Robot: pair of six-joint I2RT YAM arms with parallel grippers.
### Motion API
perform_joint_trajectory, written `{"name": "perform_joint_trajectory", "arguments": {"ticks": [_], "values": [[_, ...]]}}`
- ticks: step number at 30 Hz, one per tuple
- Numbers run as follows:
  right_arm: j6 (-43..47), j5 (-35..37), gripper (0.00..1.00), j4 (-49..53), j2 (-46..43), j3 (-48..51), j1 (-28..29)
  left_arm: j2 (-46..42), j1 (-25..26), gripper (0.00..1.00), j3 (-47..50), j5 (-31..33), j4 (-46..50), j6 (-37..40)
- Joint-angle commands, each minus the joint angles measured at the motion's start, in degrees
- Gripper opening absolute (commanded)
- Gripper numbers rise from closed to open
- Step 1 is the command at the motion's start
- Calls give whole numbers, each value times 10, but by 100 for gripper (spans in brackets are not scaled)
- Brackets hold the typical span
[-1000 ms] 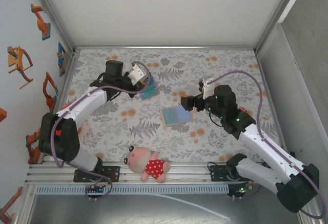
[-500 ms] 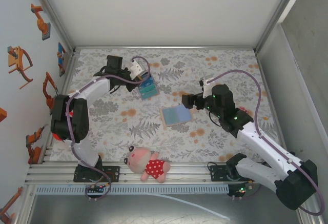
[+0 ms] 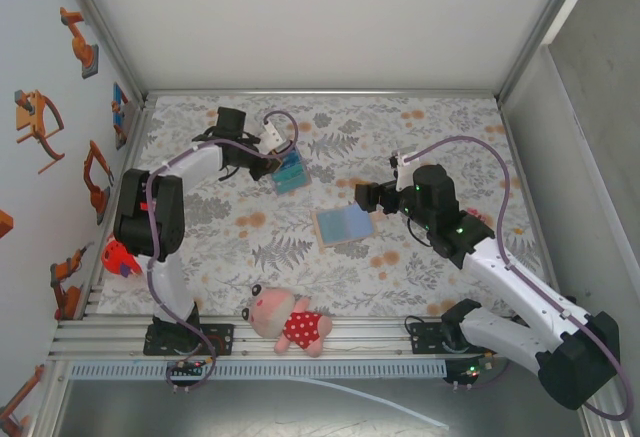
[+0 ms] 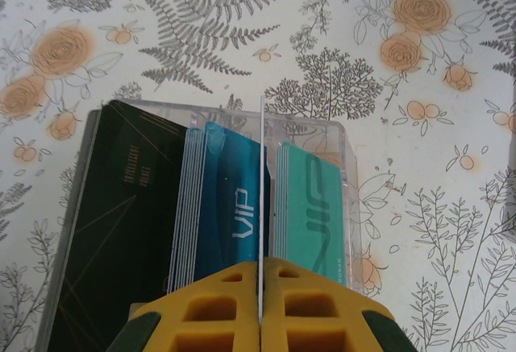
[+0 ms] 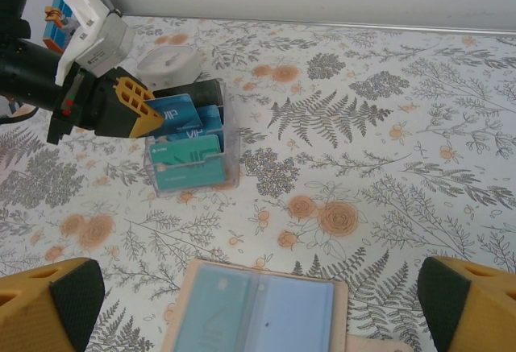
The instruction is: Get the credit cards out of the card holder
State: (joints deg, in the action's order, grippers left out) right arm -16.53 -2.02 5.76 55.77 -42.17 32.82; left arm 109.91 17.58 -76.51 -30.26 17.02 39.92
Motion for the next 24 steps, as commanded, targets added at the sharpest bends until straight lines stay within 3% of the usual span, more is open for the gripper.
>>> {"name": "perform_joint_trajectory", "arguments": {"ticks": [1, 16, 24], "values": [[-5, 4, 99, -6, 0, -20, 0, 15, -3, 0, -22, -20, 25, 21], [-11, -16, 99, -15, 12, -17, 1, 36, -4, 0, -45, -25, 31, 24], [-13, -27, 99, -18, 18, -19, 1, 59, -4, 15, -84, -25, 79, 23]]}}
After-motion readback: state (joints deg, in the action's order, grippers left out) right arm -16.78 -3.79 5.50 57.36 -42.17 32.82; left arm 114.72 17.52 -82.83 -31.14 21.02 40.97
